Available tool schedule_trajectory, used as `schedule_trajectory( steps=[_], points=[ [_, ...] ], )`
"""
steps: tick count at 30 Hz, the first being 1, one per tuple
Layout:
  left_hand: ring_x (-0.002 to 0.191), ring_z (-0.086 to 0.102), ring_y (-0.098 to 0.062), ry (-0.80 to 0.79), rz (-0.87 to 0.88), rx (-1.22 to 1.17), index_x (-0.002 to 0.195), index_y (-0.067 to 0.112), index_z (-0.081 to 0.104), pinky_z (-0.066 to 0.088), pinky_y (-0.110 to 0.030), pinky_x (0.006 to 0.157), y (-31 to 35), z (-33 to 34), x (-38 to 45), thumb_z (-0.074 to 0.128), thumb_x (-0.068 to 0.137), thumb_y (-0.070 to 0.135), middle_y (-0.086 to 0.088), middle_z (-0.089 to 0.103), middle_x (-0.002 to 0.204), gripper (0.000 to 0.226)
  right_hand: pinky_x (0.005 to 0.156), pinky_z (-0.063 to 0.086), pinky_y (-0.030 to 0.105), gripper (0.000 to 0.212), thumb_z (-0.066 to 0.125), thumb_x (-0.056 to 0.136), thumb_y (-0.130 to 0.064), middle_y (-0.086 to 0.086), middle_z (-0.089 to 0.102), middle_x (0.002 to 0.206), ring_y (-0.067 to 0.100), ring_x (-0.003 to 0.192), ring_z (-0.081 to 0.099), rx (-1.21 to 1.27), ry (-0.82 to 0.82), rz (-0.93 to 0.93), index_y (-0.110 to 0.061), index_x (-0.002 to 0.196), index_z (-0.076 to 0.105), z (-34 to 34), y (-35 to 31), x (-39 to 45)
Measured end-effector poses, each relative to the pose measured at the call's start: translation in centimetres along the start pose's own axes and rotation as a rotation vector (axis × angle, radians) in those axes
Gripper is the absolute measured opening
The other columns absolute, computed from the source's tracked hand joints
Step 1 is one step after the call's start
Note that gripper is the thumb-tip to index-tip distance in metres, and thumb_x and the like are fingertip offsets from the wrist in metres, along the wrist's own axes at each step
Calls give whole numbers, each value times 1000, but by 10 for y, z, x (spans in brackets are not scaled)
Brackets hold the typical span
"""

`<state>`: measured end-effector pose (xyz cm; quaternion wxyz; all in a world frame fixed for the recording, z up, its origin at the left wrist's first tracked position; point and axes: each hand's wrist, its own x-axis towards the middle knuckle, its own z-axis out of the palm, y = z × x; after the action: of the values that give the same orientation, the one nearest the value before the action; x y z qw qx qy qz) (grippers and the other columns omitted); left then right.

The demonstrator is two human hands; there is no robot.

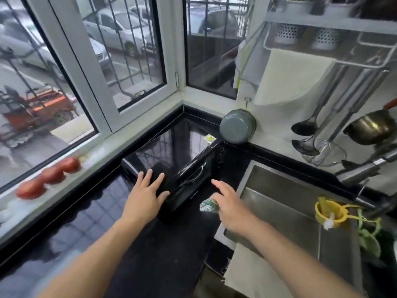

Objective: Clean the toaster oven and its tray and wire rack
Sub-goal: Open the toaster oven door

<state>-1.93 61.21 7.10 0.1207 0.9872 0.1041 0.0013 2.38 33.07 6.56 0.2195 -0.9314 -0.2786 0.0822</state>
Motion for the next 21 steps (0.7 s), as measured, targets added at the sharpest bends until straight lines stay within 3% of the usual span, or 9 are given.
schedule_trajectory(
  steps=[2, 4, 8, 11, 15, 17, 21],
  points=[
    [161, 8, -27, 21, 37, 8, 163, 34, 31, 30, -42, 124, 0, 4, -5, 49, 105, 52, 0, 21, 173, 62, 115, 31, 41, 39, 45, 84, 11, 0, 5, 167, 17, 154, -7, -89, -52, -136, -15, 111, 57, -2, -14, 29],
    [161, 12, -23, 27, 49, 42, 162, 36, 33, 41, -42, 118, 2, 2, -8, 50, 106, 48, 4, 25, 171, 59, 114, 33, 43, 38, 47, 83, 10, 8, 8, 166, 23, 155, -7, -211, -90, -212, -11, 112, 58, 1, -20, 48],
    [160, 12, -17, 28, 43, 53, 161, 42, 33, 50, -41, 111, 6, -4, -11, 47, 107, 49, 11, 25, 171, 56, 122, 20, 44, 31, 55, 84, 4, 12, 17, 163, 27, 154, 1, -381, -94, -302, -8, 112, 61, 8, -9, 65],
    [160, 14, -18, 30, 76, 88, 161, 41, 32, 43, -39, 117, 4, -6, -13, 45, 108, 50, 10, 24, 171, 56, 121, 21, 42, 37, 56, 83, 1, 14, 32, 154, 30, 150, 16, -436, -54, -355, -7, 118, 62, 5, -8, 74],
    [160, 15, -19, 1, 98, 81, 161, 40, 33, 26, -43, 127, -8, -9, -10, 42, 107, 53, 9, 24, 171, 56, 118, 27, 43, 35, 57, 78, 0, 14, 44, 143, 32, 141, 28, -447, 1, -340, -8, 112, 64, 8, -6, 46],
    [160, 13, -17, -3, 94, 82, 161, 41, 32, 23, -44, 128, -14, -6, -8, 40, 107, 54, 10, 21, 171, 56, 122, 20, 44, 43, 58, 76, 4, 16, 38, 150, 34, 147, 20, -407, -16, -270, -8, 117, 63, 20, 12, 13],
    [160, 14, -21, 27, 45, 91, 161, 37, 35, 22, -47, 128, -3, 3, -6, 43, 109, 44, 7, 23, 171, 53, 123, -2, 40, 53, 50, 86, 10, 14, 7, 166, 30, 154, -6, -320, -149, -186, -7, 136, 51, 48, 52, -51]
  ],
)
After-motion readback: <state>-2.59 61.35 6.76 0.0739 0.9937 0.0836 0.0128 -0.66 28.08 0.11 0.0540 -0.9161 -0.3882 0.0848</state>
